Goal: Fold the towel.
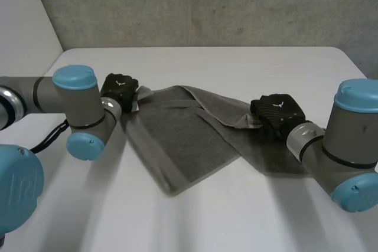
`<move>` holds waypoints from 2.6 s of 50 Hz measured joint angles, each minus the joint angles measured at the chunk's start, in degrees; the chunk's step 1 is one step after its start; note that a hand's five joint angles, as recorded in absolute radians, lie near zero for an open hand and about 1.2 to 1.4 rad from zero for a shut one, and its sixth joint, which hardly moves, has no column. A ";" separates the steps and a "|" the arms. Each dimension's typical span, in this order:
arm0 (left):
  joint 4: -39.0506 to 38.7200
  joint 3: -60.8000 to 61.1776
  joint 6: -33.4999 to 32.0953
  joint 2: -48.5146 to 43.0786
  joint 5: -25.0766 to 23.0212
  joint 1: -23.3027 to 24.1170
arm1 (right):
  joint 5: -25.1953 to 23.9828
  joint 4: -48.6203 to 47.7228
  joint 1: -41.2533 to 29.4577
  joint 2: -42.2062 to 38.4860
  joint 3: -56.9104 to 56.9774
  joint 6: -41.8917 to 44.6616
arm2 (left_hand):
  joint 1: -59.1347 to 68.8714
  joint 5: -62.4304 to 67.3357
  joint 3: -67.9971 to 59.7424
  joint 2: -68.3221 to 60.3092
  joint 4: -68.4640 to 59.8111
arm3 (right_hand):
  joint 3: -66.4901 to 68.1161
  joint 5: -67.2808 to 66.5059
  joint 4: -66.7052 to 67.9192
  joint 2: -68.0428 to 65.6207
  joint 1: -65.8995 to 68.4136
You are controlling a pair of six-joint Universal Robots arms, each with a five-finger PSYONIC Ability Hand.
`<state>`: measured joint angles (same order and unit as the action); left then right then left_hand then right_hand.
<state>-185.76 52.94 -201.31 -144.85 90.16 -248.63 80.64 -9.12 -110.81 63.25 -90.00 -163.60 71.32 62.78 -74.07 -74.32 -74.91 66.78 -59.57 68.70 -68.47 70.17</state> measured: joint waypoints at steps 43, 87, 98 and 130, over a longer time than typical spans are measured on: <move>-1.78 8.05 24.99 27.41 -17.27 -13.64 | -14.65 32.73 13.32 -3.12 53.79 -7.63 | 0.18 0.62 -1.99 -0.84 -2.83 | 0.92 -0.14 0.30 -0.76 -0.92; -25.99 41.69 33.04 26.99 -39.07 -18.11 | -21.67 16.14 13.73 1.86 9.23 16.56 | -0.28 0.18 0.01 0.74 0.47 | 0.92 -0.14 0.31 -0.76 -0.91; -24.77 49.74 25.32 28.62 -42.11 -23.14 | -22.44 15.14 16.81 2.20 1.30 18.19 | -31.54 -33.37 33.20 33.76 34.15 | 0.92 -0.14 0.31 -0.76 -0.91; -17.69 59.72 24.40 42.31 -30.82 -7.93 | -22.49 10.88 16.41 4.00 -3.36 14.31 | -35.50 -37.57 37.07 37.52 37.87 | 0.92 -0.15 0.31 -0.76 -0.90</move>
<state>-203.45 112.67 -176.92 -102.54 59.34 -256.56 58.15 1.77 -94.40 67.25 -93.35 -149.29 35.82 25.20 -37.00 -36.81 -37.04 67.70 -59.72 69.01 -69.23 69.27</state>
